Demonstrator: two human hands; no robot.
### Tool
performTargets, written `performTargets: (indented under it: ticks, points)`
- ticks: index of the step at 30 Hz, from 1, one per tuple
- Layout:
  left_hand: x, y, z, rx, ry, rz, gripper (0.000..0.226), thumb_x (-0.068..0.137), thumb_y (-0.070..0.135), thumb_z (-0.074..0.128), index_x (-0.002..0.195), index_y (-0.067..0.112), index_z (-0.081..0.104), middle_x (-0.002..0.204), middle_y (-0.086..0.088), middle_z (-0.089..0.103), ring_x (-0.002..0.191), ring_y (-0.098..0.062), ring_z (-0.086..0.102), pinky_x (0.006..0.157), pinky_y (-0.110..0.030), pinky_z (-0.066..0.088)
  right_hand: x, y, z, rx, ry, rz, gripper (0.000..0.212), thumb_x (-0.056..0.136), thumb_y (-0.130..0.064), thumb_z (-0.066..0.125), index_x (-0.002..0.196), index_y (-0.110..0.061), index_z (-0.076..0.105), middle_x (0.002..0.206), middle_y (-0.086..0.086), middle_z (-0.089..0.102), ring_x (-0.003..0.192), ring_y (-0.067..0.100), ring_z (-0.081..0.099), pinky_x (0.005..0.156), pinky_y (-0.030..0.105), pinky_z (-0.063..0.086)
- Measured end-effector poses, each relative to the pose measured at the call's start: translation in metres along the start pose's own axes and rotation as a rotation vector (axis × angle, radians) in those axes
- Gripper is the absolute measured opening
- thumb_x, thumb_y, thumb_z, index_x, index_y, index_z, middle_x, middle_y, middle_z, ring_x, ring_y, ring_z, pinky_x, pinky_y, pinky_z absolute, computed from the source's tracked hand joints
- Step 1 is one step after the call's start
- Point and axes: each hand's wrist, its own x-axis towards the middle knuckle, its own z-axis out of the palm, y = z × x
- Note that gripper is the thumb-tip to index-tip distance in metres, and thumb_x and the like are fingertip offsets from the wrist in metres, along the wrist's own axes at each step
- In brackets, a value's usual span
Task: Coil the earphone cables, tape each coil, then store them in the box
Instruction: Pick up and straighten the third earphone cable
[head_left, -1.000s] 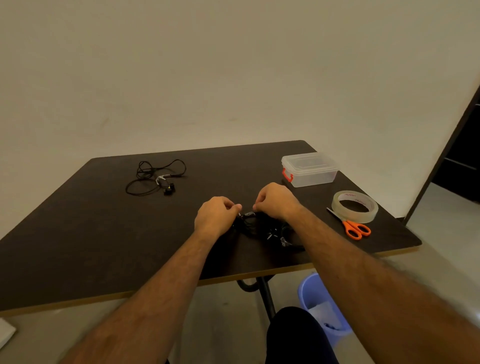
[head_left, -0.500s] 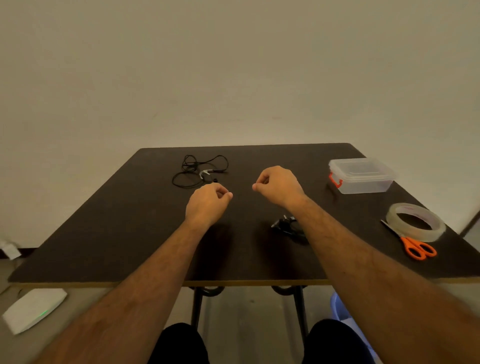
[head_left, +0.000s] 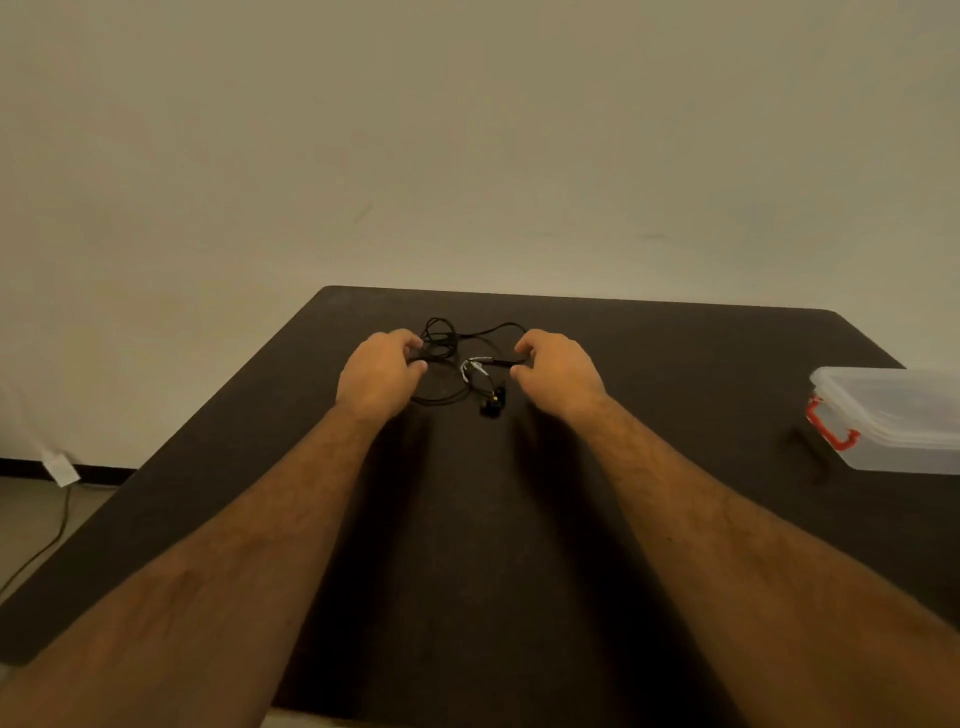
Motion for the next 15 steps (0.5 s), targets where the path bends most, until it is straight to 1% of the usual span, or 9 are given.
performTargets:
  ticks: [3, 6, 9, 11, 12, 13, 14, 15]
  points:
    - [0.032, -0.002, 0.010, -0.005, 0.008, -0.003, 0.041, 0.094, 0.027, 0.064, 0.133, 0.022, 0.055, 0.129, -0.004, 0.061, 0.114, -0.021, 0.059, 0.096, -0.039, 0.050, 0.035, 0.010, 0.008, -0.005, 0.051, 0.027, 0.037, 0.096, -0.026, 0.060, 0.132, -0.018, 0.054, 0.126, 0.006, 0.060, 0.109, 0.020, 0.060, 0.089, 0.033, 0.049]
    - [0.053, -0.001, 0.021, 0.008, 0.007, -0.023, 0.054, 0.094, 0.026, 0.064, 0.144, 0.022, 0.045, 0.142, -0.006, 0.052, 0.125, -0.026, 0.053, 0.103, -0.043, 0.045, 0.058, 0.018, 0.013, 0.039, 0.068, 0.066, 0.044, 0.097, -0.025, 0.060, 0.138, -0.017, 0.047, 0.131, 0.008, 0.057, 0.113, 0.022, 0.059, 0.093, 0.035, 0.050]
    - [0.068, 0.000, 0.030, 0.029, -0.056, -0.044, 0.069, 0.095, 0.026, 0.063, 0.154, 0.023, 0.028, 0.153, -0.008, 0.039, 0.135, -0.028, 0.044, 0.109, -0.044, 0.039, 0.071, 0.022, 0.021, 0.071, 0.039, 0.106, 0.054, 0.097, -0.024, 0.059, 0.147, -0.017, 0.037, 0.133, 0.008, 0.058, 0.117, 0.023, 0.059, 0.094, 0.035, 0.049]
    - [0.070, 0.001, 0.036, 0.066, -0.109, -0.053, 0.073, 0.096, 0.028, 0.062, 0.156, 0.024, 0.022, 0.153, -0.009, 0.040, 0.134, -0.029, 0.045, 0.107, -0.043, 0.041, 0.074, 0.024, 0.026, 0.089, 0.028, 0.144, 0.055, 0.098, -0.026, 0.059, 0.148, -0.018, 0.036, 0.133, 0.006, 0.059, 0.118, 0.023, 0.059, 0.092, 0.034, 0.048]
    - [0.069, 0.003, 0.040, 0.094, -0.116, -0.048, 0.068, 0.096, 0.029, 0.061, 0.154, 0.024, 0.026, 0.149, -0.009, 0.045, 0.131, -0.029, 0.048, 0.104, -0.043, 0.043, 0.075, 0.025, 0.030, 0.114, 0.030, 0.168, 0.053, 0.097, -0.026, 0.059, 0.146, -0.019, 0.039, 0.133, 0.005, 0.060, 0.118, 0.022, 0.059, 0.090, 0.032, 0.048]
    - [0.066, 0.006, 0.044, 0.120, -0.108, -0.033, 0.059, 0.096, 0.030, 0.060, 0.150, 0.024, 0.036, 0.142, -0.008, 0.053, 0.125, -0.028, 0.053, 0.098, -0.042, 0.047, 0.073, 0.026, 0.032, 0.148, 0.039, 0.192, 0.049, 0.097, -0.026, 0.059, 0.143, -0.020, 0.044, 0.132, 0.002, 0.061, 0.118, 0.020, 0.059, 0.088, 0.031, 0.047]
    - [0.061, 0.010, 0.047, 0.137, -0.087, -0.012, 0.047, 0.096, 0.030, 0.060, 0.141, 0.023, 0.047, 0.132, -0.007, 0.059, 0.116, -0.027, 0.058, 0.088, -0.040, 0.049, 0.071, 0.026, 0.035, 0.181, 0.058, 0.212, 0.042, 0.097, -0.026, 0.060, 0.137, -0.021, 0.052, 0.129, 0.001, 0.063, 0.116, 0.018, 0.060, 0.088, 0.030, 0.046]
    - [0.055, 0.015, 0.051, 0.139, -0.062, 0.005, 0.035, 0.096, 0.030, 0.060, 0.130, 0.022, 0.055, 0.122, -0.005, 0.063, 0.108, -0.025, 0.060, 0.080, -0.037, 0.048, 0.068, 0.025, 0.037, 0.210, 0.080, 0.222, 0.033, 0.095, -0.027, 0.062, 0.128, -0.022, 0.060, 0.122, -0.001, 0.067, 0.112, 0.017, 0.061, 0.089, 0.030, 0.046]
